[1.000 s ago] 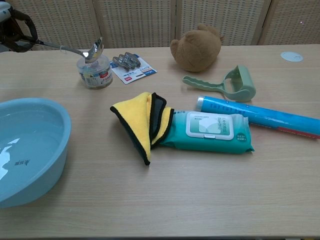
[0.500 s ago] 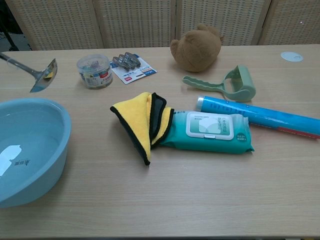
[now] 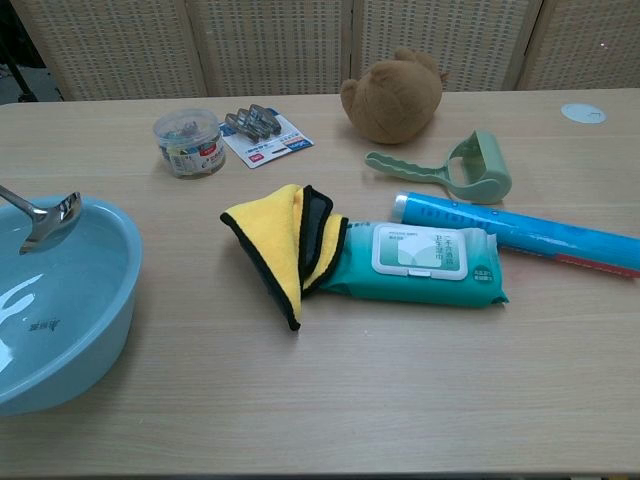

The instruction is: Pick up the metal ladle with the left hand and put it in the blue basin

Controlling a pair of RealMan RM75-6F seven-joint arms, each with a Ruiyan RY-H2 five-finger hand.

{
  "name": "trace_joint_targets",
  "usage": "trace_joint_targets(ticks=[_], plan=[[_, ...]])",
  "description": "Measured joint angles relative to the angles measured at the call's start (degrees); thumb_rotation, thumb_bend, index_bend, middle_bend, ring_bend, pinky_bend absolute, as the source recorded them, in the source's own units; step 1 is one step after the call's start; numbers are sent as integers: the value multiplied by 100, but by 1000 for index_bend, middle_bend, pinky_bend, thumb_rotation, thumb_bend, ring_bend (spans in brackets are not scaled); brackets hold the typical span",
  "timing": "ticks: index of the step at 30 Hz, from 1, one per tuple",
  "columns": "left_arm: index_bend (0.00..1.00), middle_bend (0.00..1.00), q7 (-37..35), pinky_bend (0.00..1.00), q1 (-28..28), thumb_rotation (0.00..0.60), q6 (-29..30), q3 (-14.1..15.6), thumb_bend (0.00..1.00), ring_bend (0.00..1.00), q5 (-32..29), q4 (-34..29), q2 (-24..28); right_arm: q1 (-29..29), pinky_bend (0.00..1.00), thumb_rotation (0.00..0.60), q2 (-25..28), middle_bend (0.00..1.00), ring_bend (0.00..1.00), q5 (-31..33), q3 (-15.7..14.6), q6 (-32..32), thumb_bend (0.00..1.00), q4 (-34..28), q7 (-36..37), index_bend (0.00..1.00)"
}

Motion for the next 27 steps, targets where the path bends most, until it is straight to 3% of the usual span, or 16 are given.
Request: trace_joint_targets(ticks=[27], plan=[[928, 962, 2567, 984, -271, 600, -51, 284, 462, 933, 752, -417, -43, -8, 0, 600, 40, 0, 0, 0, 27, 22, 0, -22, 66, 155]])
